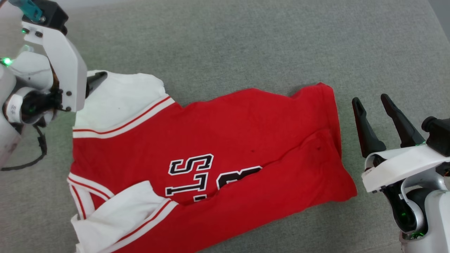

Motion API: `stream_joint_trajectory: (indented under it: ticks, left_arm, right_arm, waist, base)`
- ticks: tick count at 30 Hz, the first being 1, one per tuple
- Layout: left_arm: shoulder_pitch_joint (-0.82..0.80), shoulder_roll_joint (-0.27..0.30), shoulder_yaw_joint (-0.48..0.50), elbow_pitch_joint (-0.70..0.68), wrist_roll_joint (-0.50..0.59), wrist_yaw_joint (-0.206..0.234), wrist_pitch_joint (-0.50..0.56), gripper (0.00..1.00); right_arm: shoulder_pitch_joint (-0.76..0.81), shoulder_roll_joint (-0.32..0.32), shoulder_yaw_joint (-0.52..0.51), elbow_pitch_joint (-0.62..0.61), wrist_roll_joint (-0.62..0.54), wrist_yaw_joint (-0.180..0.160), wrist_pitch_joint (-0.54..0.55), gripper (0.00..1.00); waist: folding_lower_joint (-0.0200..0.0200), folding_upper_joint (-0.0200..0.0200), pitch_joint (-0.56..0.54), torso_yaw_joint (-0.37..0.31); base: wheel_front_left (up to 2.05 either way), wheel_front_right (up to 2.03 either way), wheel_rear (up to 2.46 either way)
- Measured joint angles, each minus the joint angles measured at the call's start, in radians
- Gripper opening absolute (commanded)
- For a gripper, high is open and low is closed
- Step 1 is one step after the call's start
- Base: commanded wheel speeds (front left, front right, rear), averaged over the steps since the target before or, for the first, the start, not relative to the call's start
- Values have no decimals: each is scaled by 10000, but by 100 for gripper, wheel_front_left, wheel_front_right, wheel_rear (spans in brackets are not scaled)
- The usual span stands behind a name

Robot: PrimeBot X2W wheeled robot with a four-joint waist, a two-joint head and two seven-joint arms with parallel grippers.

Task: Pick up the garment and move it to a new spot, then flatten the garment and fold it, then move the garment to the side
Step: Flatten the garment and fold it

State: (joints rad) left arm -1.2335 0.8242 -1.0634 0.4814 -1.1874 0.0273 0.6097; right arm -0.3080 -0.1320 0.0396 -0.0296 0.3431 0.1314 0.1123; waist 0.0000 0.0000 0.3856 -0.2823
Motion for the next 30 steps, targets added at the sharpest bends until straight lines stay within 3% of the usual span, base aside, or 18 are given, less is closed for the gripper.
stream_joint_trajectory:
  ticks: [7,8,9,10,15,21,30]
  left_arm:
    - [-195,-234,-560,1118,468,-109,606,100]
    - [-195,-234,-560,1118,468,-109,606,53]
    - [-194,-288,-591,1271,466,-111,683,34]
    - [-194,-345,-612,1398,462,-153,690,0]
    - [-301,-619,-648,1933,420,-207,894,0]
    - [-536,-918,-640,2324,441,-428,736,0]
    - [-840,-1536,-629,2698,466,-732,443,0]
  right_arm:
    - [-190,71,42,274,84,0,-113,100]
    - [-190,71,42,274,84,0,-113,100]
    - [-251,90,52,307,113,0,-109,100]
    - [-312,96,54,326,130,0,-107,100]
    - [-546,98,92,543,267,0,479,100]
    - [-1422,-144,322,934,364,0,1923,100]
    - [-3242,-508,495,2840,510,0,4339,100]
  waist:
    - [0,0,296,-212]
    - [0,0,296,-212]
    - [0,0,325,-229]
    - [0,0,350,-244]
    - [0,0,436,-259]
    - [0,0,536,-101]
    - [0,0,722,403]
  base:
    - [0,0,0]
    - [0,0,0]
    - [0,0,0]
    - [0,0,0]
    - [0,0,0]
    - [0,0,0]
    - [0,0,0]
